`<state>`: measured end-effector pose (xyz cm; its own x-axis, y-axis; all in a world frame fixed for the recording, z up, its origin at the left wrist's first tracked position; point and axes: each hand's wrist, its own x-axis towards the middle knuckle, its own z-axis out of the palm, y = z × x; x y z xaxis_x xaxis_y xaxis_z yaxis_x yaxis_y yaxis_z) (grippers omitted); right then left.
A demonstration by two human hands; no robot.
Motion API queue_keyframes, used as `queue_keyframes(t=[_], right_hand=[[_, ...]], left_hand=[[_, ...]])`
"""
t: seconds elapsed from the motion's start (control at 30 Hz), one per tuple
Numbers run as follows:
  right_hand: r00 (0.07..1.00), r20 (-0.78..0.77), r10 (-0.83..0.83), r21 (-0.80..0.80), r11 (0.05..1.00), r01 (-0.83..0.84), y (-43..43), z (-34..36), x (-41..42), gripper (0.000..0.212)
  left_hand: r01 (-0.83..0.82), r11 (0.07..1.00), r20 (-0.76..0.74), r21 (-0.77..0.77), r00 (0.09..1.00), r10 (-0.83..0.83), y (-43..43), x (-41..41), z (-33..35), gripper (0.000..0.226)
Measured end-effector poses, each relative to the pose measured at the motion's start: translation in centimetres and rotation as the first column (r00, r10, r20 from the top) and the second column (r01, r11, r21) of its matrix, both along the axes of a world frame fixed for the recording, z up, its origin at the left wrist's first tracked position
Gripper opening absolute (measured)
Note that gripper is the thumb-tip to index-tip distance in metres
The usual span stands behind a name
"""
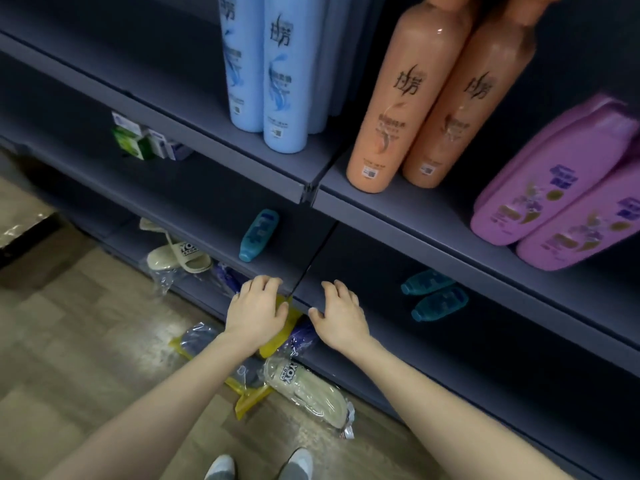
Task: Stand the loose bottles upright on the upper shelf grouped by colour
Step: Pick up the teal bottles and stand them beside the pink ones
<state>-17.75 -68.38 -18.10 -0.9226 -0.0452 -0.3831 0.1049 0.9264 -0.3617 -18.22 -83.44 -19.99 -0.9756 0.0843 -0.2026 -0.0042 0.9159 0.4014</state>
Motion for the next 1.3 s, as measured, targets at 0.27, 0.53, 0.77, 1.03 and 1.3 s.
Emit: queue_keyframes(t=[0.27, 0.53, 0.77, 1.03, 1.3], right_hand=[[0.994, 0.027, 0.103, -0.035, 0.994, -0.102, -5.2, -2.5, -3.1, 0.056], [0.994, 0.065, -0.089, -0.148, 0.984, 0.097, -9.4, -6.5, -7.5, 0.049], [0.981, 0.103, -0.164, -0.133, 0.975, 0.177, -12.3, -11.1, -11.1, 0.051], [0.954, 0.135, -0.267, -0.168, 0.943, 0.288, -14.2, -14.8, -15.6, 0.05], [0.844, 0.087, -0.529, -0.253, 0.808, 0.533, -15.5, -17.6, -17.7, 0.035]], left_hand=[[-0.107, 0.994, 0.042, -0.008, 0.993, 0.108, -4.2, -1.9, -1.7, 0.047], [-0.107, 0.99, 0.123, 0.086, 0.988, 0.096, -8.0, -6.8, -5.4, 0.045], [-0.105, 0.988, 0.185, 0.117, 0.979, 0.082, -9.9, -11.3, -9.4, 0.042], [-0.136, 0.973, 0.248, 0.187, 0.965, 0.087, -10.3, -16.1, -13.2, 0.047], [-0.215, 0.92, 0.232, 0.329, 0.962, 0.142, -10.0, -18.0, -16.1, 0.045]])
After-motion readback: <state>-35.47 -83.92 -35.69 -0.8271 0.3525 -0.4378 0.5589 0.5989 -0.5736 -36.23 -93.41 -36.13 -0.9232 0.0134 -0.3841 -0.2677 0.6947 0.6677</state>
